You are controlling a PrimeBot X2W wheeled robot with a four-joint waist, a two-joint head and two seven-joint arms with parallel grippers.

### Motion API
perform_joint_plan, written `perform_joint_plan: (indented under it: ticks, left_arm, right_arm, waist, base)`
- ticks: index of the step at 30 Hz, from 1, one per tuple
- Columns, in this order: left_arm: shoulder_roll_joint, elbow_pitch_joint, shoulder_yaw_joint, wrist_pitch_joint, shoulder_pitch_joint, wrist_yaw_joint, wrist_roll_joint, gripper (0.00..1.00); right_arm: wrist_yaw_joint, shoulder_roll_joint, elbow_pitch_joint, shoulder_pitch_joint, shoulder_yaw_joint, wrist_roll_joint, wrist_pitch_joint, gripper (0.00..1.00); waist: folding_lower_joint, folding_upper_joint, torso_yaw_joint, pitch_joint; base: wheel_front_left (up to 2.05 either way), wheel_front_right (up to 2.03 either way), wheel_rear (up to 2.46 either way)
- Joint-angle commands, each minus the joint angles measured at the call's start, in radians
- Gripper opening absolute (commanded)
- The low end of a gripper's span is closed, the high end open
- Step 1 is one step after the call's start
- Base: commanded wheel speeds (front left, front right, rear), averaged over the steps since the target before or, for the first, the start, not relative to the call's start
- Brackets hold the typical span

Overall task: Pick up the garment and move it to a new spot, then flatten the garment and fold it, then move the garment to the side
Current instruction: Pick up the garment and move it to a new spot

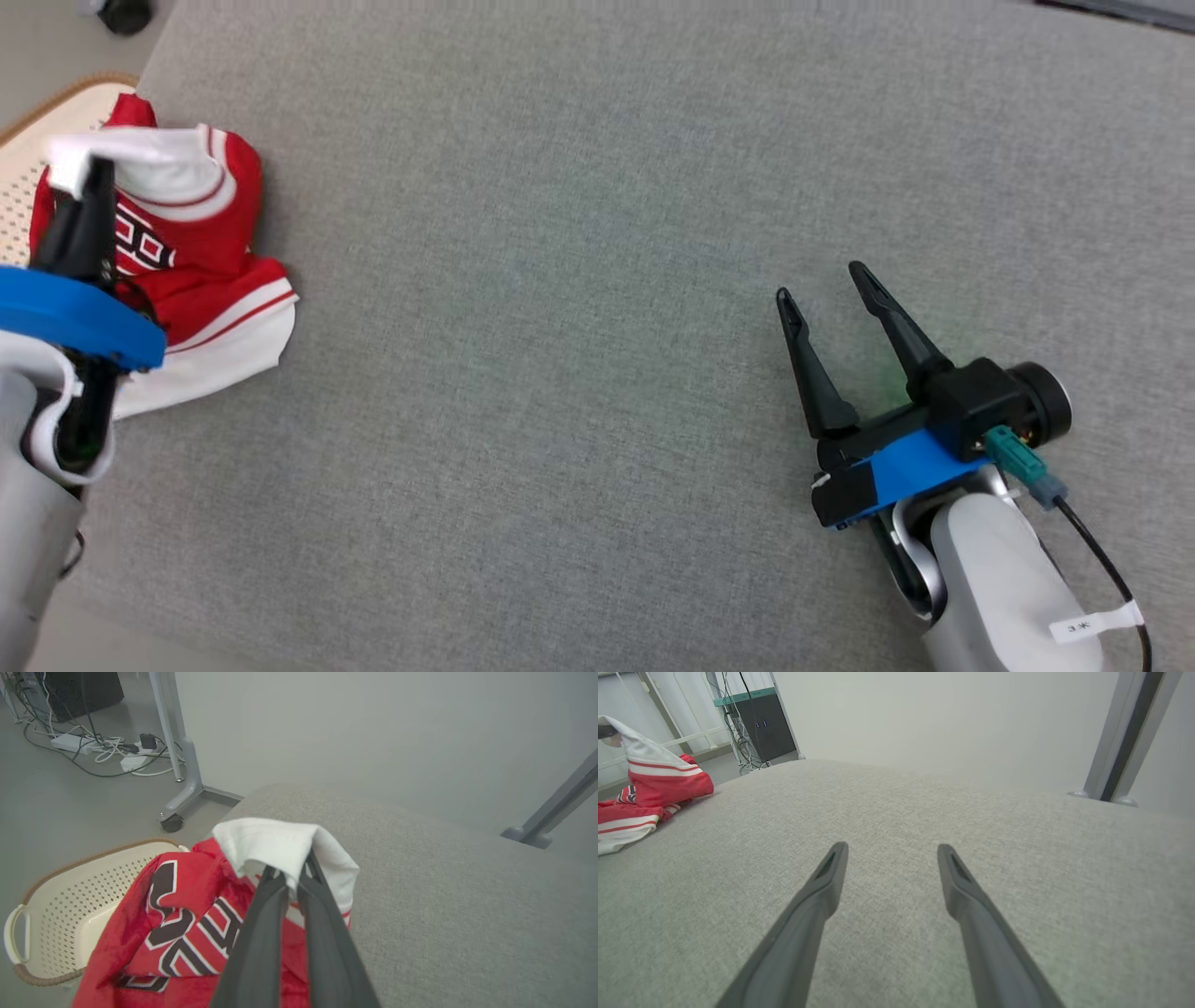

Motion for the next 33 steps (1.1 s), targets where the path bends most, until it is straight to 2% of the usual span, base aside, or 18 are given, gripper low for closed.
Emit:
perform_joint_plan:
  ticks: [1, 8, 15, 22, 26, 33]
  left_arm:
    - [0.026, -0.045, 0.001, -0.008, -0.035, 0.001, 0.029, 0.0]
    - [0.047, -0.269, 0.085, -0.008, -0.054, 0.001, 0.151, 0.0]
    - [0.007, -0.47, 0.038, -0.009, -0.04, 0.001, 0.24, 0.0]
    - [-0.116, -0.551, -0.046, -0.008, -0.002, 0.001, 0.252, 0.0]
    - [-0.193, -0.533, -0.152, -0.008, -0.005, 0.001, 0.264, 0.0]
    - [-0.32, -0.466, -0.269, -0.008, -0.075, 0.001, 0.269, 0.0]
  right_arm:
    - [0.0, -0.007, 0.0, 0.021, -0.004, 0.021, 0.0, 1.0]
    - [0.0, -0.006, -0.005, 0.065, -0.006, 0.079, 0.0, 1.0]
    - [0.0, -0.006, -0.011, 0.117, 0.001, 0.138, 0.0, 1.0]
    - [0.0, -0.005, -0.027, 0.146, 0.02, 0.177, 0.0, 1.0]
    - [0.0, -0.005, -0.038, 0.158, 0.024, 0.188, 0.0, 1.0]
    - [0.0, -0.004, -0.051, 0.165, 0.031, 0.21, 0.0, 1.0]
  waist:
    - [0.0, 0.0, -0.023, -0.035]
    - [0.0, 0.0, -0.085, -0.11]
    - [0.0, 0.0, -0.226, -0.181]
    - [0.0, 0.0, -0.401, -0.203]
    - [0.0, 0.0, -0.49, -0.195]
    - [0.0, 0.0, -0.582, -0.153]
  base:
    - [0.0, 0.0, 0.0]
    - [0.0, 0.0, 0.0]
    - [0.0, 0.0, 0.0]
    - [0.0, 0.0, 0.0]
    - [0.0, 0.0, 0.0]
    - [0.0, 0.0, 0.0]
